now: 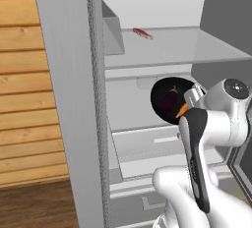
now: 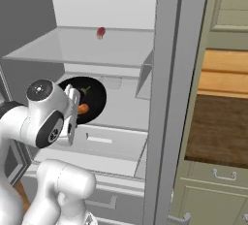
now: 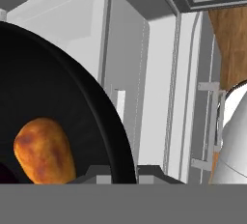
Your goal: Pick the chicken drumstick and eggplant from their plates and place them in the bowl. Then put the bowl in the fridge.
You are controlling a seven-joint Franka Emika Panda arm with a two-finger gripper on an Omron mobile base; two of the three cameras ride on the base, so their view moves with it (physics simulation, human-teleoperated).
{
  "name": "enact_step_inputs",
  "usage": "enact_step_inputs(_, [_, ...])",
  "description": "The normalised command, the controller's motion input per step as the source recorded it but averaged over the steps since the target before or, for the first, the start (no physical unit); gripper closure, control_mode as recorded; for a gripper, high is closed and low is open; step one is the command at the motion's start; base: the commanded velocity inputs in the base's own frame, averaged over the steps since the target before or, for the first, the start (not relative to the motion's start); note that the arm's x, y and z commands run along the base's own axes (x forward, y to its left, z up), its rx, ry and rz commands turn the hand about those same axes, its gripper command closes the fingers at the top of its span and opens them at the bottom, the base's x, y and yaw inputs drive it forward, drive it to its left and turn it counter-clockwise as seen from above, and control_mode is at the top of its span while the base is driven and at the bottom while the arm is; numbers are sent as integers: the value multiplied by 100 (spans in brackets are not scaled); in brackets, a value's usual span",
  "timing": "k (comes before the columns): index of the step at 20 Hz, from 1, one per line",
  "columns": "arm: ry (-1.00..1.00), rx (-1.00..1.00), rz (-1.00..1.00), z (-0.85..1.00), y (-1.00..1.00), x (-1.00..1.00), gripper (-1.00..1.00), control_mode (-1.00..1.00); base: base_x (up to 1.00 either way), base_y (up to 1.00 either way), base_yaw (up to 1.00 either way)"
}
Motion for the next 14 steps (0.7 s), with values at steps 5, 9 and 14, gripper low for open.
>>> enact_step_inputs(5, [1,0,0,-27,0,39,100,-100,0,0,0])
enact_step_inputs(9, [11,0,0,-21,-1,39,100,-100,0,0,0])
enact_step_inputs(14, [18,0,0,-15,0,53,100,-100,0,0,0])
